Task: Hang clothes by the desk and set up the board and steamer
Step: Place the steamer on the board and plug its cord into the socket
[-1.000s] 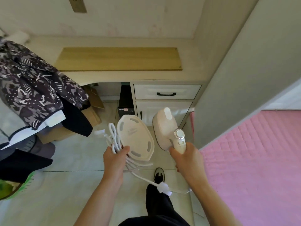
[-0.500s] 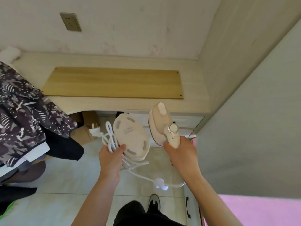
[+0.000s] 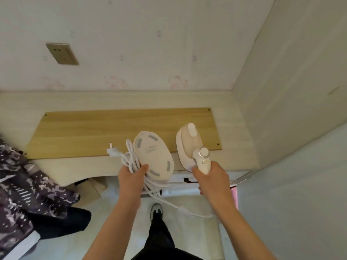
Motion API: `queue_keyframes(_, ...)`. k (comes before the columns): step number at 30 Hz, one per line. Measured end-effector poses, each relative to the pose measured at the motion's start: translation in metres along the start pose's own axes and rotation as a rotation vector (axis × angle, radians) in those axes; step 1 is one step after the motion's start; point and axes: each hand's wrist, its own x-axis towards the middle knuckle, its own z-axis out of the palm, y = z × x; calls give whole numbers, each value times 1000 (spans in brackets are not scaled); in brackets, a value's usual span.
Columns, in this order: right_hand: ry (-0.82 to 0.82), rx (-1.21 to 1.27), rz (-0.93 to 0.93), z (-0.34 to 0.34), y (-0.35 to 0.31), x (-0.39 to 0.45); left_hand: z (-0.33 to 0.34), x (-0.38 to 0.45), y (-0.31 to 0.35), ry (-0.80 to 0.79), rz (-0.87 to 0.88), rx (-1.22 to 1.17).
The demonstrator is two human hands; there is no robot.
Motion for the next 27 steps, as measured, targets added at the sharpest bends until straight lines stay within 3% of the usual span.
queue_keyframes(11, 148, -25, 106, 36, -43, 85, 61, 120, 42, -153, -111, 118)
queue_keyframes(27, 202, -14, 152, -2, -35, 160, 159, 144, 22, -224, -238, 241)
